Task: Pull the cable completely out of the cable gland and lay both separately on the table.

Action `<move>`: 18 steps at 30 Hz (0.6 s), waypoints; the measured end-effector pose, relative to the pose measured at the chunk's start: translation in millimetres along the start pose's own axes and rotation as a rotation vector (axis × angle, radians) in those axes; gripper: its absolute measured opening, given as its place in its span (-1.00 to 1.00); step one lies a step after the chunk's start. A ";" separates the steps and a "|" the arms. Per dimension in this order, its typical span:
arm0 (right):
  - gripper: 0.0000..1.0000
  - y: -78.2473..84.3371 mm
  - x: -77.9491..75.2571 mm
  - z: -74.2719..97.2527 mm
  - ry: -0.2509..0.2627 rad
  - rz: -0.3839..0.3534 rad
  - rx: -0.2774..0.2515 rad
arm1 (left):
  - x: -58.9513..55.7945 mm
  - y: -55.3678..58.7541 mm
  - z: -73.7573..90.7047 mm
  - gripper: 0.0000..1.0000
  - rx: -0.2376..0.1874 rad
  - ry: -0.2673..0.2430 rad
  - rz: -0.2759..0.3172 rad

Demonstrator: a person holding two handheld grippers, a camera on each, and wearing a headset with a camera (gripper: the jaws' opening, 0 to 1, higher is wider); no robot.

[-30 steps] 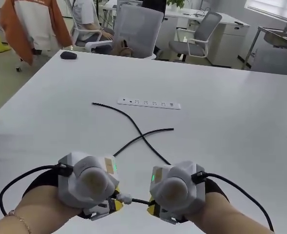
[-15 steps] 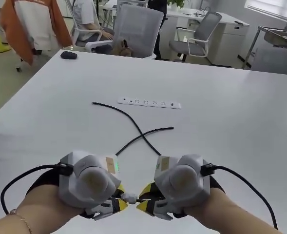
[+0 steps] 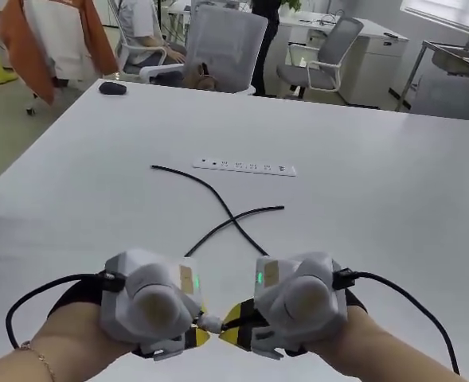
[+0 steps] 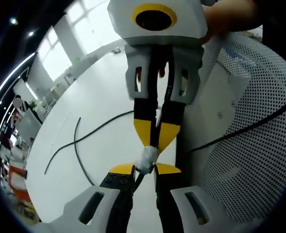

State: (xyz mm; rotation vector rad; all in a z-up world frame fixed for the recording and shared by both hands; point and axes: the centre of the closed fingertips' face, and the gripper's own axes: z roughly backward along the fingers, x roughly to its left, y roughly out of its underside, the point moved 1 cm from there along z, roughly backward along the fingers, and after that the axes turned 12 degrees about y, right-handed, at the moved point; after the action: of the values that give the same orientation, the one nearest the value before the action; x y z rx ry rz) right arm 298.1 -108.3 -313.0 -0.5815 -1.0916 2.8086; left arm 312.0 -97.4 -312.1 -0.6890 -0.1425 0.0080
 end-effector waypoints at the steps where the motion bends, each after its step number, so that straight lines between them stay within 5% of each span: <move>1: -0.97 -0.4 -0.2 0.5 0.001 0.000 -0.002 | 0.3 0.8 -0.1 -0.64 0.004 -0.003 -0.001; 7: -0.97 -5.3 4.4 0.5 -0.023 -0.002 -0.023 | -5.4 1.8 -4.3 -0.64 0.037 0.013 -0.071; 18: -0.96 0.3 0.1 -2.5 0.001 -0.025 0.007 | 0.4 3.7 -3.0 -0.65 0.037 -0.006 -0.031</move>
State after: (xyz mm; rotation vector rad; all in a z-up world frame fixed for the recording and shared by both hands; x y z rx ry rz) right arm 299.0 -107.0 -314.8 -0.5640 -1.0806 2.7893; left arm 313.0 -96.4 -316.6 -0.6495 -0.1581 -0.0167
